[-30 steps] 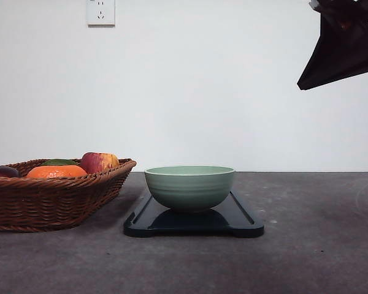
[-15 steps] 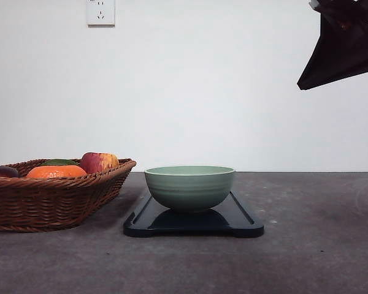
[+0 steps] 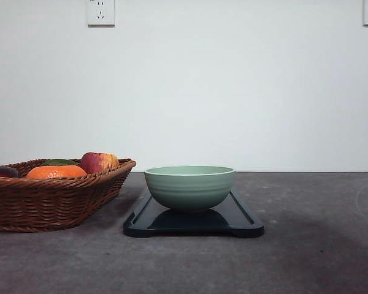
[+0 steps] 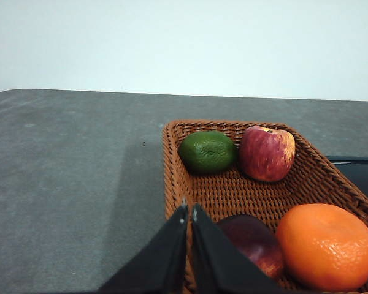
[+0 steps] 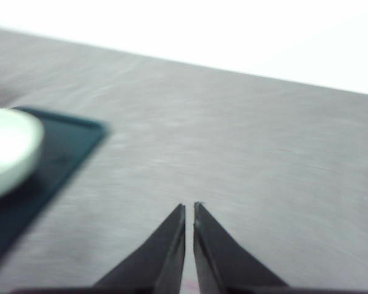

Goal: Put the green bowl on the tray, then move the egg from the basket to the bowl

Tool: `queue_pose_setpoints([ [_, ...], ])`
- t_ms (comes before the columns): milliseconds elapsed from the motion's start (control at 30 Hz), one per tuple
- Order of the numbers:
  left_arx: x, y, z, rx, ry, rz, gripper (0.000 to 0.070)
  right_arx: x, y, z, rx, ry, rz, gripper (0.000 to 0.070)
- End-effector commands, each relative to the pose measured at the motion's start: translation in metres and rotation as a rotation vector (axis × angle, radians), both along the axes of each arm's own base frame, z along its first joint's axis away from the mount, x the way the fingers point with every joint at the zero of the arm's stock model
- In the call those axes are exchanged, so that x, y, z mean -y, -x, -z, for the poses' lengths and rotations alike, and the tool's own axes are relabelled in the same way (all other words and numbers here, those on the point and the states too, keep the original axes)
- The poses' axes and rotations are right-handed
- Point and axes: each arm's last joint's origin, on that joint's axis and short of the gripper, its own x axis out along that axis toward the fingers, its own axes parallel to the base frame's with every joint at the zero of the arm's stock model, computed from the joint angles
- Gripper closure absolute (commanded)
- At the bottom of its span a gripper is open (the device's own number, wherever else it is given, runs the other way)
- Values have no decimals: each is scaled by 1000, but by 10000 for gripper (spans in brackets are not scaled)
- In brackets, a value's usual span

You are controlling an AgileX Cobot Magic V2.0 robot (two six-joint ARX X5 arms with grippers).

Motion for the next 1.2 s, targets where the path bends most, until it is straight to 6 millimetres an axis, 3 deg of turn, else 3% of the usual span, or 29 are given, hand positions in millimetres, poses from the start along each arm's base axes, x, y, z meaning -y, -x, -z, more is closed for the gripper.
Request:
queue_pose_setpoints([
  [0,0,-1,6,-14,-10,-2,700,4,7,4,60,-9,29,684],
  [233,0,-1,6,-14,-10,-2,700,13,24,26,157,-42,108,684],
  [1167,0,-1,6,-13,-10,-2,700,13,27,23,192,-70,105,684],
])
